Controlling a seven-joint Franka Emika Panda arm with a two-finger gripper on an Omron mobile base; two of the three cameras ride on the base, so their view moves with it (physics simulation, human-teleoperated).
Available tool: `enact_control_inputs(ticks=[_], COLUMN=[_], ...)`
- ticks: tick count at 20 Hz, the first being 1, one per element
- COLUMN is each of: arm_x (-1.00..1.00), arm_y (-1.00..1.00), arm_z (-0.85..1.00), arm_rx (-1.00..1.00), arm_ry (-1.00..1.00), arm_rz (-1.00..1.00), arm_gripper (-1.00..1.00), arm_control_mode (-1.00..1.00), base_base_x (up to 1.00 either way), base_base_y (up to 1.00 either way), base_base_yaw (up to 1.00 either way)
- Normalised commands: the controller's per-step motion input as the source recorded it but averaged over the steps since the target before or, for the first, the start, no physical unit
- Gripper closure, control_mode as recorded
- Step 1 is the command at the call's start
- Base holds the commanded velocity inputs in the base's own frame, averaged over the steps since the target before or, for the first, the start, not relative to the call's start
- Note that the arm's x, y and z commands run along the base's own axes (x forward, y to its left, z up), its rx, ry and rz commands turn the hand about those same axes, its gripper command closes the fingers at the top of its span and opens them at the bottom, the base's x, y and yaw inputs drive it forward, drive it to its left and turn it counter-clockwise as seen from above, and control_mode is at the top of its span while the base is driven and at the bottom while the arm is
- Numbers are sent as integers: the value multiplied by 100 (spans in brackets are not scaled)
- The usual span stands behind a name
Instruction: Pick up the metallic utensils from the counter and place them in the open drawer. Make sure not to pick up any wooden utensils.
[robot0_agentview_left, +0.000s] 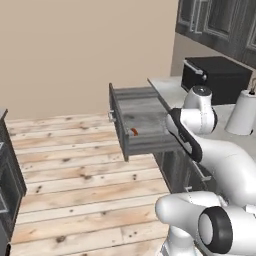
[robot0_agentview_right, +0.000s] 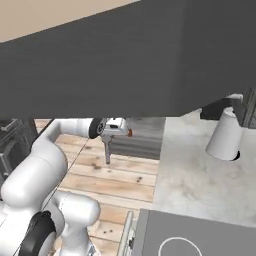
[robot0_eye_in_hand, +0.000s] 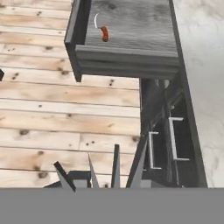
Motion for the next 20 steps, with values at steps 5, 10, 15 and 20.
enact_control_inputs(ticks=[5, 10, 15, 20], arm_x=[0, 0, 0, 0], arm_y=[0, 0, 0, 0], arm_z=[0, 0, 0, 0], arm_rx=[0, 0, 0, 0], arm_ry=[0, 0, 0, 0], arm_rz=[0, 0, 0, 0], arm_gripper=[100, 100, 100, 100], arm_control_mode=[100, 100, 100, 100], base_base_x=[80, 91, 100, 91], base_base_y=[-41, -17, -1, -10], base_base_yaw=[0, 0, 2, 0])
